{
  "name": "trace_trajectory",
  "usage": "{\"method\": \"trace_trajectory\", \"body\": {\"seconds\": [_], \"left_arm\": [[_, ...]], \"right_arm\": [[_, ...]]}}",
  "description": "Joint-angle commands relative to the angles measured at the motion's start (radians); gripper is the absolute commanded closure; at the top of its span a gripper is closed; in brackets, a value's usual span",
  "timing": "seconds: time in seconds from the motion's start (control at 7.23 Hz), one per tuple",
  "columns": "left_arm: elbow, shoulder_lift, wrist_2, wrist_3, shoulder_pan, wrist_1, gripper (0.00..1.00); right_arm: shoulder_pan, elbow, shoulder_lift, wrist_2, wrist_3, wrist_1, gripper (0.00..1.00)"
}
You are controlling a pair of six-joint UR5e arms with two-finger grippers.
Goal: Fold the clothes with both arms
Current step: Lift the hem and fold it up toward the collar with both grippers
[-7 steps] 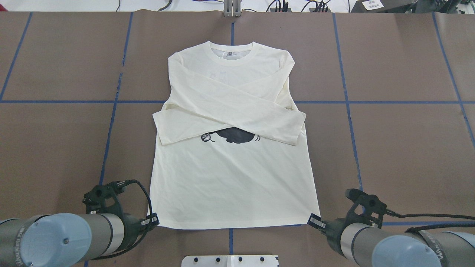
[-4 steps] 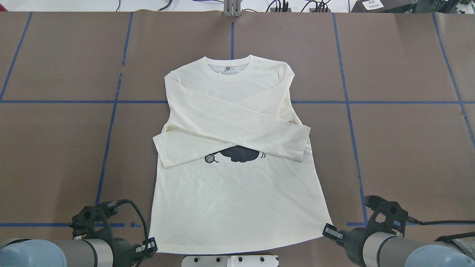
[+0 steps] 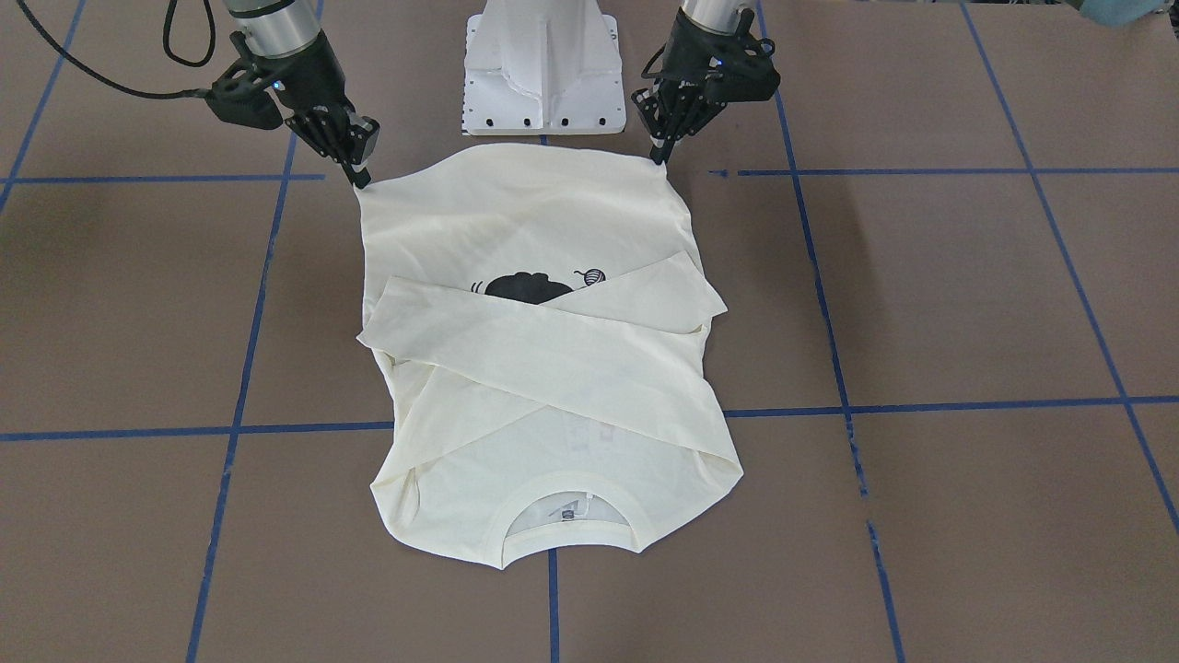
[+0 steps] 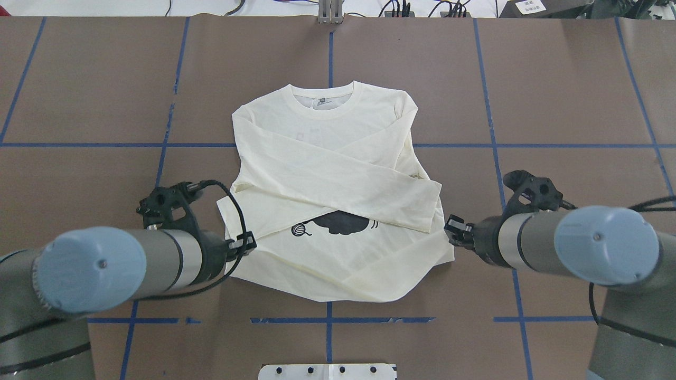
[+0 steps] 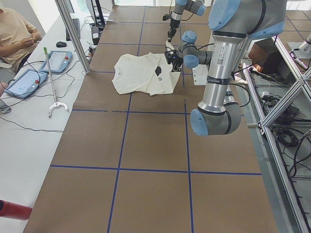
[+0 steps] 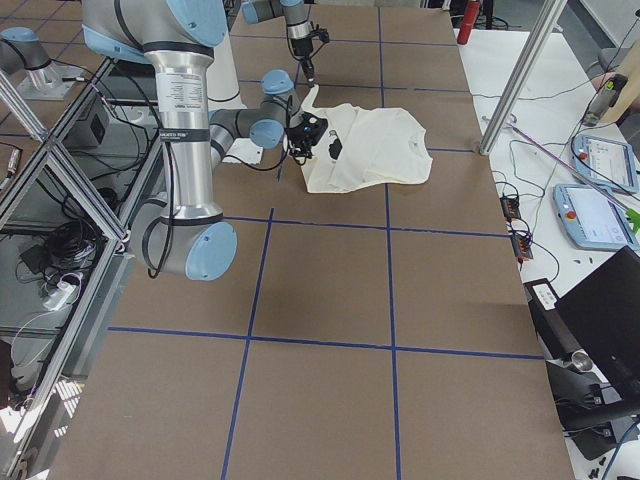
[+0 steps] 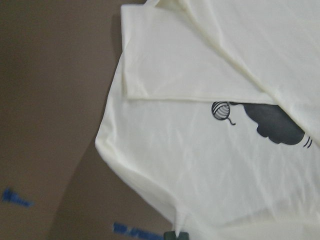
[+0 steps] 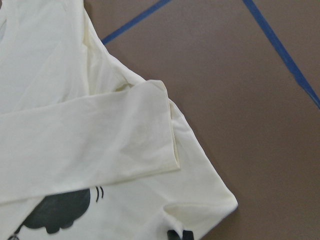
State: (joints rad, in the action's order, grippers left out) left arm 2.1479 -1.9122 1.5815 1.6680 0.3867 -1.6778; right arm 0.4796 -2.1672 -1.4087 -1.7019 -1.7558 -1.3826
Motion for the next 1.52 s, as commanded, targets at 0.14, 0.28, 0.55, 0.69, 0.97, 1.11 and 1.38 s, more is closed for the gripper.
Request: {"method": "trace_trajectory", "body": {"seconds": [0.14,0.28,0.55,0.69,0.97,1.11,1.38], "left_arm": [[-0.272,-0.056,0.086,-0.215,0.295,-0.173,1.0],[-0.395,-0.105,0.084,-0.217,0.323,-0.25,1.0],[-0.531,-0.177,0.078,-0.214,0.339,-0.29,1.0],[-0.648,-0.201,0.077,-0.214,0.342,-0.394,1.0],[-0.779,-0.203,0.071,-0.215,0.34,-0.529,1.0],[-0.78,-0.203,0.066,-0.217,0.34,-0.531,1.0],[-0.775,-0.203,0.067,-0.259,0.342,-0.534,0.59]], "right_arm": [[0.242,0.365,0.282,-0.096,0.227,-0.049,1.0],[0.266,0.492,0.365,-0.096,0.252,-0.046,1.0],[0.289,0.727,0.505,-0.096,0.256,0.005,1.0],[0.309,0.836,0.542,-0.097,0.281,0.08,1.0],[0.31,0.969,0.602,-0.097,0.303,0.126,1.0],[0.31,0.992,0.605,-0.097,0.303,0.175,1.0],[0.313,1.003,0.609,-0.099,0.302,0.191,0.45]]}}
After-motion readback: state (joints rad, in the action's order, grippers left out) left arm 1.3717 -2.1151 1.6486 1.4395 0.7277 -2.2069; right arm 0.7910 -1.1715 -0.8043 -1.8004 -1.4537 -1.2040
